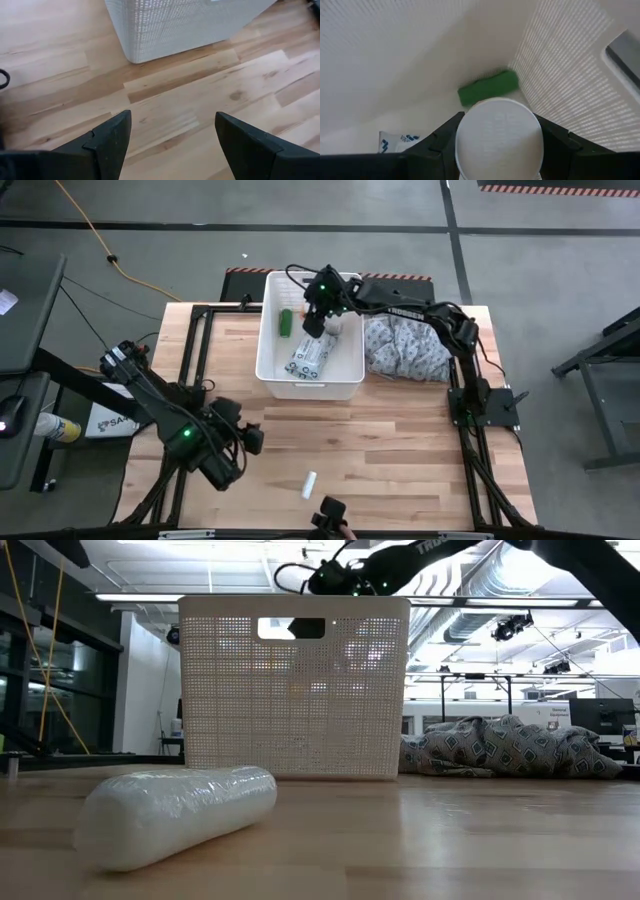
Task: Pick & place medical supplies in basket/bin
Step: Put the orange pill bottle into the white laundry organizer
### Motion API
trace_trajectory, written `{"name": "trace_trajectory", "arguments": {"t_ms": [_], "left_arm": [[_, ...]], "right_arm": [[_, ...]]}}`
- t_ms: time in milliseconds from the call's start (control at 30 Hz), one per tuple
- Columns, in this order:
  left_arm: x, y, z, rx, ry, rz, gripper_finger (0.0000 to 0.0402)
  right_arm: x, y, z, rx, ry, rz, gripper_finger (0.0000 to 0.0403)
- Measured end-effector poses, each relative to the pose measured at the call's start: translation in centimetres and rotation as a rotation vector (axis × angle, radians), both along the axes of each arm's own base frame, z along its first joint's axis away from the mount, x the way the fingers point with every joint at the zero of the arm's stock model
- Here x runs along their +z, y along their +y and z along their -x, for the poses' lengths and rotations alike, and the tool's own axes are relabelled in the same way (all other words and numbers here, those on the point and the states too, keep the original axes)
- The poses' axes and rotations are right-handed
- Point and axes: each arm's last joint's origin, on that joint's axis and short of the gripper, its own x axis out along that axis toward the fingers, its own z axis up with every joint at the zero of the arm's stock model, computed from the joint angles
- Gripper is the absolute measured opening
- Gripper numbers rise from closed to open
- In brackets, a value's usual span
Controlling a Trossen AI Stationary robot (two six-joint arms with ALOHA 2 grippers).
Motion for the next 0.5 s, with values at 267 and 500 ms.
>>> {"name": "trace_trajectory", "arguments": {"t_ms": [267,500], "left_arm": [[-0.07,0.15,-0.15,-0.002,0.032,0.023,0.0319],[-0.07,0.14,-0.15,-0.002,0.031,0.024,0.0319]], "right_arm": [[-0.61,-0.11,-0.14,0.001,0.016,-0.01,0.0186],[-0.91,0.22,0.02,0.024,0.046,-0.045,0.0186]]}}
